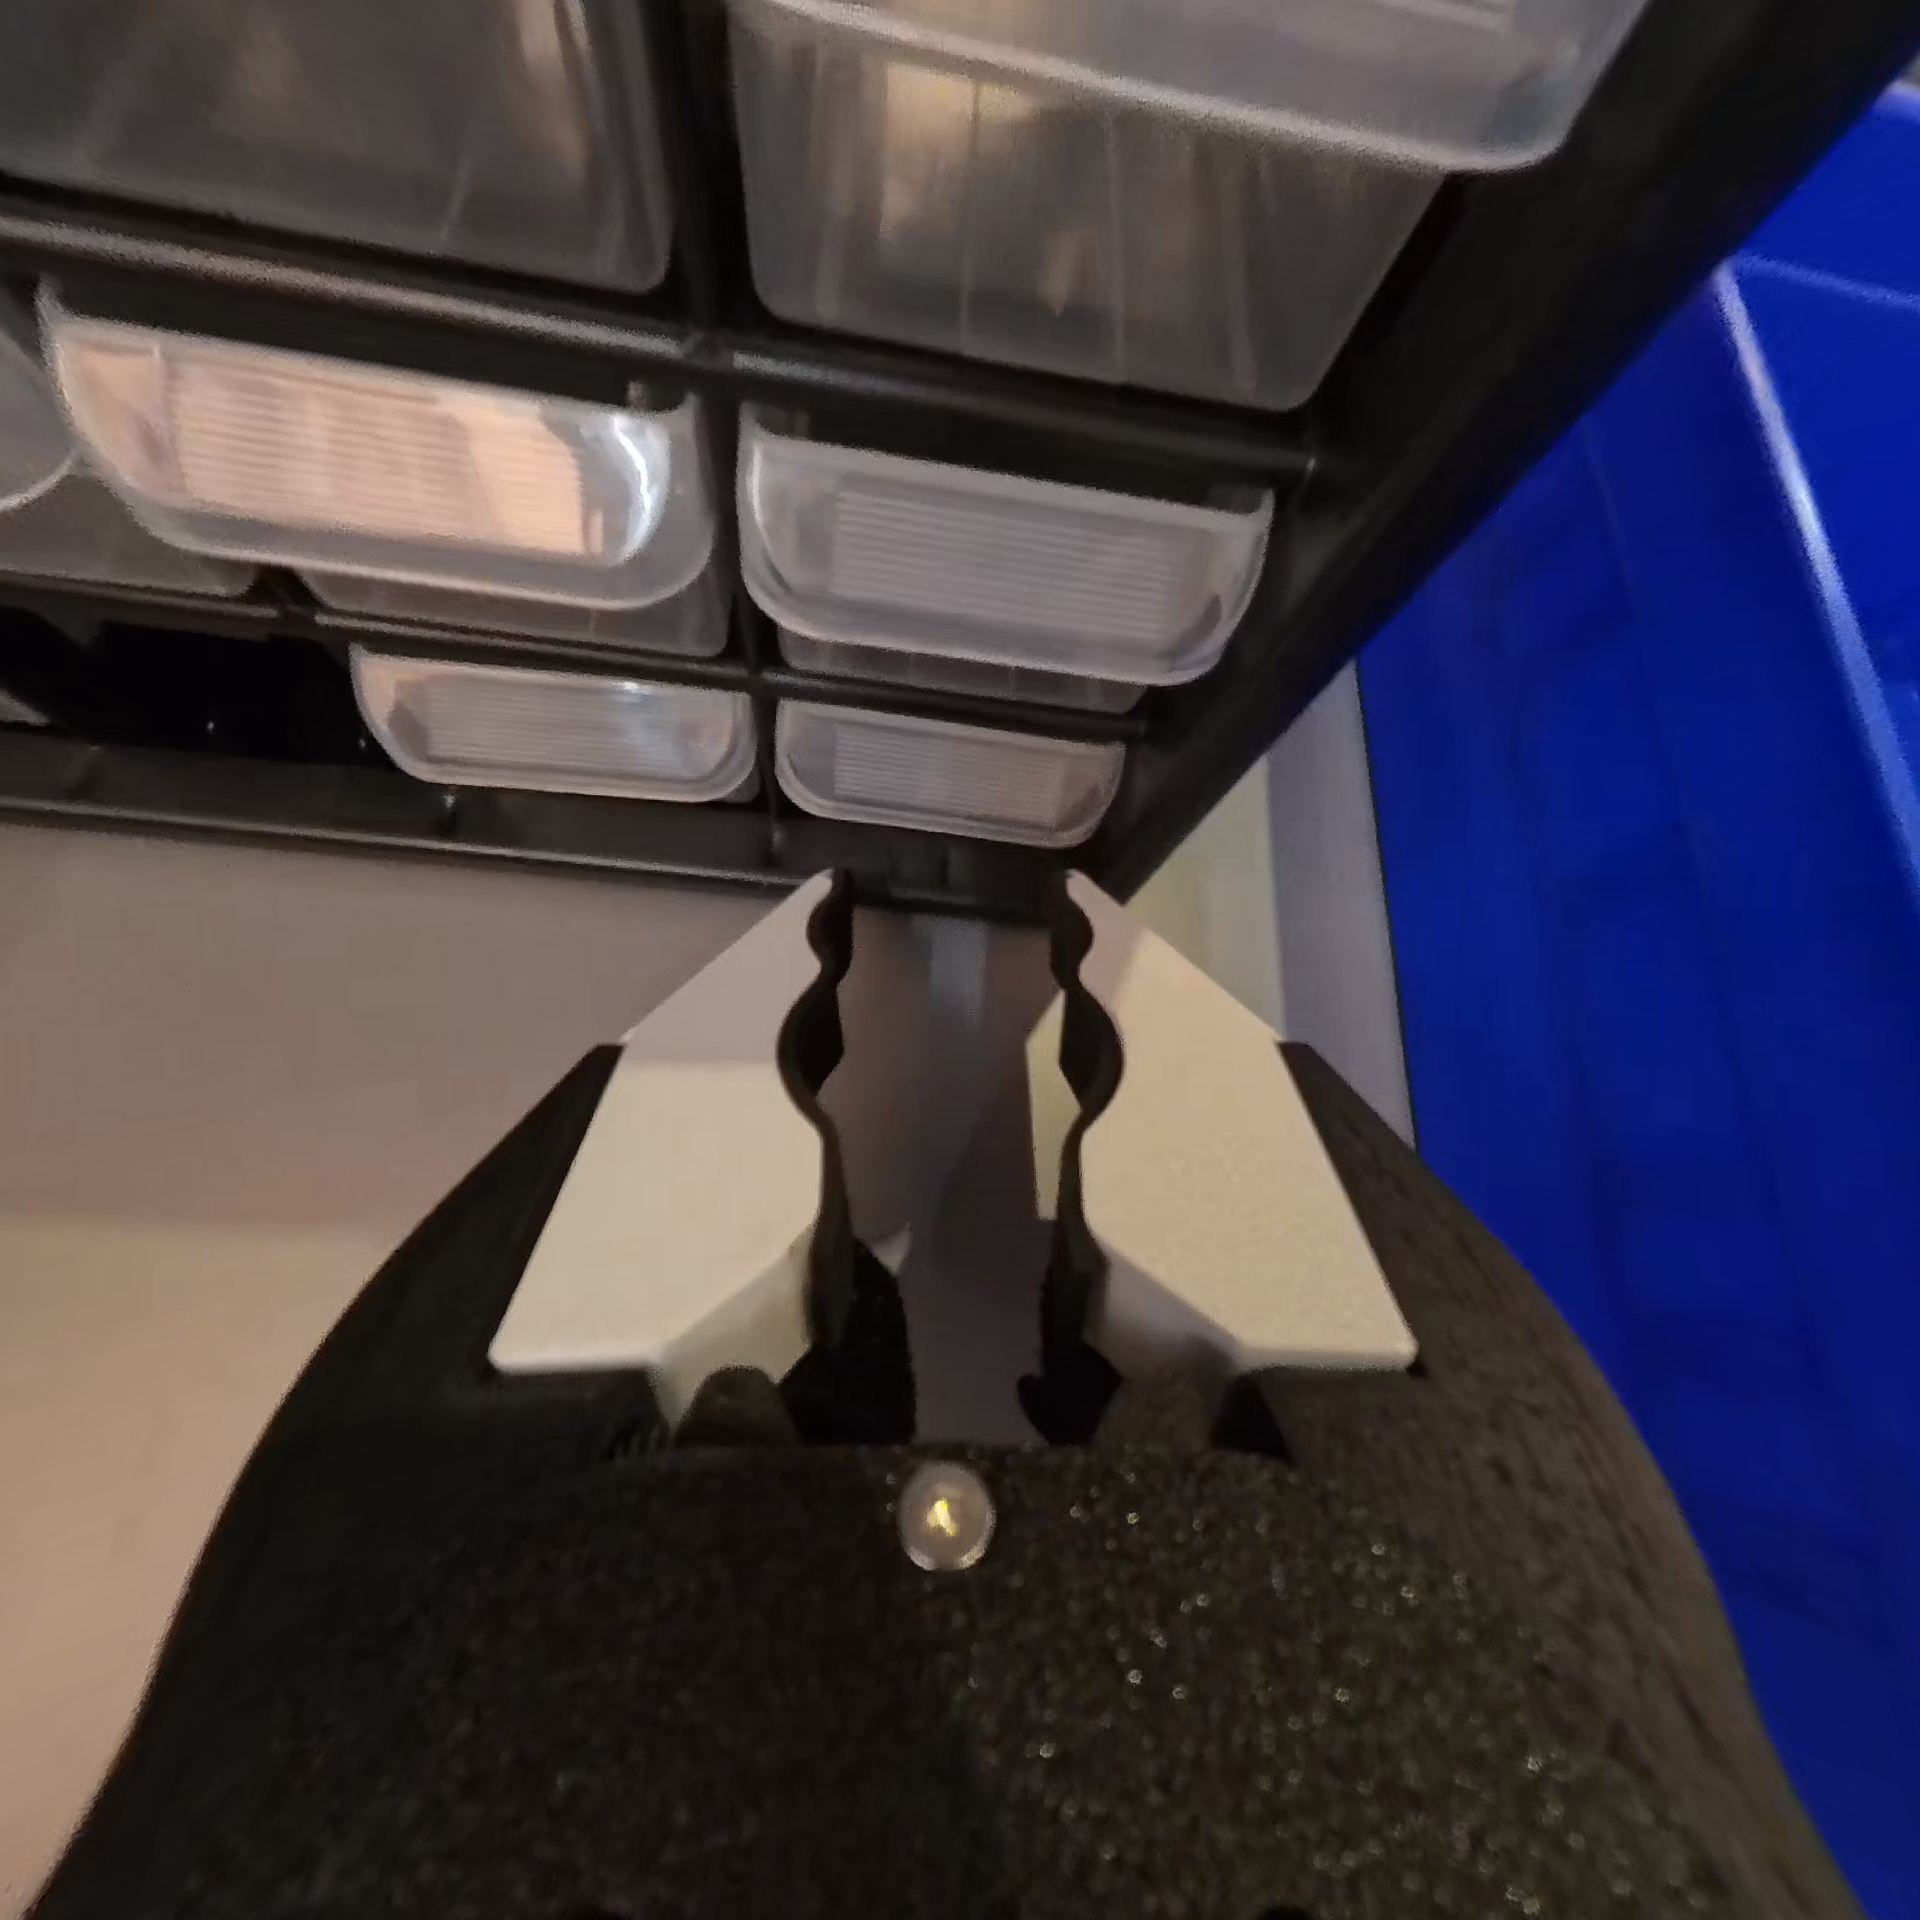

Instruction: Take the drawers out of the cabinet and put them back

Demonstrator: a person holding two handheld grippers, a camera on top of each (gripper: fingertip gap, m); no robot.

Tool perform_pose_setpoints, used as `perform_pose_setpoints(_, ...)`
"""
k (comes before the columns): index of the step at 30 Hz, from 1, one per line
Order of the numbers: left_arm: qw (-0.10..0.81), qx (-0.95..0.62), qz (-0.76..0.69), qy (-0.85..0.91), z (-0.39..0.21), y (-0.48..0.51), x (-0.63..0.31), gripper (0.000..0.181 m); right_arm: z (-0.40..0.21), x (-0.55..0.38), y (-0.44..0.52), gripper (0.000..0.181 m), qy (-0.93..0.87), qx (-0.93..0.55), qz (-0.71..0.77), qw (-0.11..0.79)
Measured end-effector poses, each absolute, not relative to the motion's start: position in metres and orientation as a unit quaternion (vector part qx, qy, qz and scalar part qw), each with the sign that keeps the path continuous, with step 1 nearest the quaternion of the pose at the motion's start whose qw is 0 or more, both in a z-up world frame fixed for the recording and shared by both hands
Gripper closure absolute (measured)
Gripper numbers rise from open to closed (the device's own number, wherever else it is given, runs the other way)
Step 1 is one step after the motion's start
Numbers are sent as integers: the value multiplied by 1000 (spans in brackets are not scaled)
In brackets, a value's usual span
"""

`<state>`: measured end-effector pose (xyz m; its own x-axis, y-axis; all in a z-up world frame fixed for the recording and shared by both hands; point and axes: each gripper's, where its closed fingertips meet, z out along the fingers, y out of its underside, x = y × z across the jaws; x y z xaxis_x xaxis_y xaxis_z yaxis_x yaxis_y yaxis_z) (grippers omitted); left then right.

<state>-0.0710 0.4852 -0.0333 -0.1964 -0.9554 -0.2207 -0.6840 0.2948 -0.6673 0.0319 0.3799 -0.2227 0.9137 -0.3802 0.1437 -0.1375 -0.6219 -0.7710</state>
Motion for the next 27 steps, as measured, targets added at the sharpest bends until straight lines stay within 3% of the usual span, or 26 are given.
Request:
perform_pose_setpoints(9,299,-530,-241,756,-29,480,-76,181,-200,-30,339,142,117,-870,-64,474)
perform_pose_setpoints(14,333,-548,-262,721,14,491,-140,161,-189,-62,313,142,66,-873,-57,480)
perform_pose_setpoints(16,297,-558,-222,743,-7,494,-191,157,-189,-65,303,142,48,-872,-77,481)
perform_pose_setpoints(21,111,-562,-5,820,-131,520,-317,155,-194,-82,298,143,29,-871,-53,487)
perform_pose_setpoints(23,33,-564,27,825,-174,522,-349,151,-191,-84,304,143,25,-868,-47,494)
perform_pose_setpoints(27,-32,-590,43,805,-213,534,-374,153,-182,-88,312,143,10,-861,-48,506)
